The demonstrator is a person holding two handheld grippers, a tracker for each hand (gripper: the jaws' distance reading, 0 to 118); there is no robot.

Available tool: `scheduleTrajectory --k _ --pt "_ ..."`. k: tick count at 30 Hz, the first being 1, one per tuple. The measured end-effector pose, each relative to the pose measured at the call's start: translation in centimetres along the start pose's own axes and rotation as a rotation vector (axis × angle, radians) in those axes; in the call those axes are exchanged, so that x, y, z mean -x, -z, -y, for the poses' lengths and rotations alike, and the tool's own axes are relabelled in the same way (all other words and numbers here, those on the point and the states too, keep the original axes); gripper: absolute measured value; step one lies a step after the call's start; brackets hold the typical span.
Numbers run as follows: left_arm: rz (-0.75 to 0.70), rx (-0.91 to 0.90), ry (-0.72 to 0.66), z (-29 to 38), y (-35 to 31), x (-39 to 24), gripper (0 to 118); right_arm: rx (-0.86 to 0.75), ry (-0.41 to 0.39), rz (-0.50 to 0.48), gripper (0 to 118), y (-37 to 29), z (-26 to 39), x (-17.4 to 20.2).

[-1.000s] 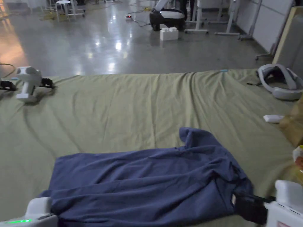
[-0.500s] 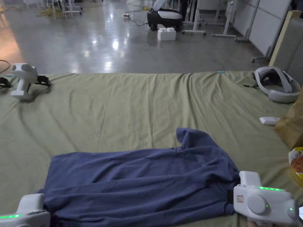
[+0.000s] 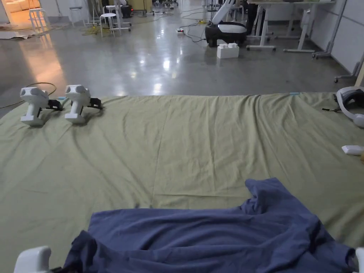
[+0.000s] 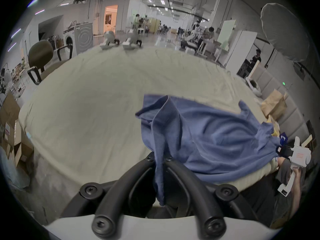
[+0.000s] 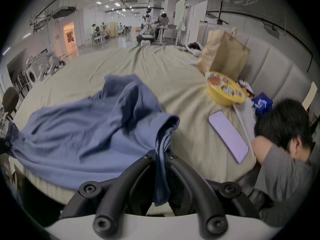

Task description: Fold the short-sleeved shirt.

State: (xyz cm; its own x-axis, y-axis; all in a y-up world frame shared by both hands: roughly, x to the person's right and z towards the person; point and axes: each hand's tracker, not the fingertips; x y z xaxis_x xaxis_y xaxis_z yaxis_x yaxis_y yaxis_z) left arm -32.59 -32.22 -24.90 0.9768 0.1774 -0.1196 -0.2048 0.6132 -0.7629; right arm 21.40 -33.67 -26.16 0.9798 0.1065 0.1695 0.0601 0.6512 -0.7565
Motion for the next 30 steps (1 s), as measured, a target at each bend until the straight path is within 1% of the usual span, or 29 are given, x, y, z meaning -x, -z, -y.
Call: scheduleTrajectory --k 1,3,4,5,6,7,8,9,10,11,12,13,15,17,20,22,23,24,25,26,27,28,29,30 --pt "0.000 -0.001 -0.012 1.3 0.2 0.2 7 -0.001 0.002 -0.004 10 0.1 1.2 0.0" --pt "0.006 0.014 -0.020 3.2 1.0 0.3 7 0.059 -0.026 -0.020 10 0.5 2.5 0.3" --pt "0.003 0.024 -0.045 3.9 1.5 0.5 7 0.044 -0.018 -0.040 10 0.6 3.0 0.1" --pt "0.015 0.015 -0.076 4.4 1.8 0.9 10 0.038 -0.016 -0.045 14 0.6 3.3 0.0" --pt "0.017 0.017 -0.089 4.7 1.9 1.1 41 0.035 -0.013 -0.044 37 0.5 3.6 -0.1" --pt "0.017 0.019 -0.099 4.7 1.6 1.3 82 0.030 -0.004 -0.045 68 0.6 3.5 -1.1" --pt "0.039 0.005 -0.106 5.0 1.1 1.5 106 0.023 0.032 -0.067 89 0.2 3.5 -1.7" --pt "0.069 -0.045 -0.121 5.2 -0.4 1.5 109 0.000 0.056 -0.102 97 -0.6 3.4 -2.4" --pt "0.086 -0.126 -0.101 4.8 -2.1 1.4 109 -0.060 0.077 -0.143 96 -1.8 3.3 -3.5" --pt "0.050 -0.192 -0.048 4.3 -3.9 0.9 109 -0.101 0.089 -0.172 96 -3.0 3.1 -4.3" --pt "0.022 -0.257 -0.008 4.0 -5.6 0.3 109 -0.137 0.104 -0.193 96 -4.2 2.8 -4.7" --pt "0.002 -0.336 0.043 3.6 -7.7 -0.5 109 -0.192 0.139 -0.225 96 -6.2 2.1 -5.2" --pt "0.008 -0.478 0.106 2.6 -12.4 -2.3 109 -0.308 0.171 -0.320 96 -10.4 1.1 -5.3" --pt "0.024 -0.615 0.138 2.0 -16.5 -4.3 109 -0.449 0.164 -0.368 96 -14.9 0.1 -4.9" --pt "0.039 -0.773 0.191 2.5 -21.4 -7.5 109 -0.624 0.123 -0.401 96 -20.4 -0.8 -3.0" --pt "0.041 -0.821 0.220 2.7 -23.1 -9.1 108 -0.677 0.099 -0.385 96 -22.3 -1.1 -1.8" --pt "0.047 -0.842 0.228 2.9 -23.9 -10.0 106 -0.688 0.086 -0.393 93 -23.0 -1.1 -1.3" --pt "0.069 -0.828 0.230 3.0 -24.3 -10.5 99 -0.707 0.065 -0.391 77 -23.6 -1.1 -0.8" --pt "0.075 -0.824 0.229 3.2 -24.8 -11.0 86 -0.719 0.047 -0.382 51 -24.2 -1.0 -0.3" --pt "0.084 -0.822 0.228 3.1 -25.0 -11.6 63 -0.734 0.032 -0.350 20 -24.6 -0.8 0.4" --pt "0.091 -0.818 0.226 3.2 -25.2 -11.9 63 -0.757 0.024 -0.298 20 -24.0 -0.5 0.0" --pt "0.098 -0.813 0.218 3.2 -25.3 -12.2 54 -0.772 0.012 -0.257 12 -24.1 -0.3 0.6" --pt "0.101 -0.806 0.212 3.3 -25.3 -12.4 32 -0.774 -0.002 -0.272 6 -24.2 -0.2 0.8" --pt "0.095 -0.820 0.207 3.7 -25.2 -12.5 2 -0.776 -0.016 -0.294 6 -24.3 -0.1 0.8"
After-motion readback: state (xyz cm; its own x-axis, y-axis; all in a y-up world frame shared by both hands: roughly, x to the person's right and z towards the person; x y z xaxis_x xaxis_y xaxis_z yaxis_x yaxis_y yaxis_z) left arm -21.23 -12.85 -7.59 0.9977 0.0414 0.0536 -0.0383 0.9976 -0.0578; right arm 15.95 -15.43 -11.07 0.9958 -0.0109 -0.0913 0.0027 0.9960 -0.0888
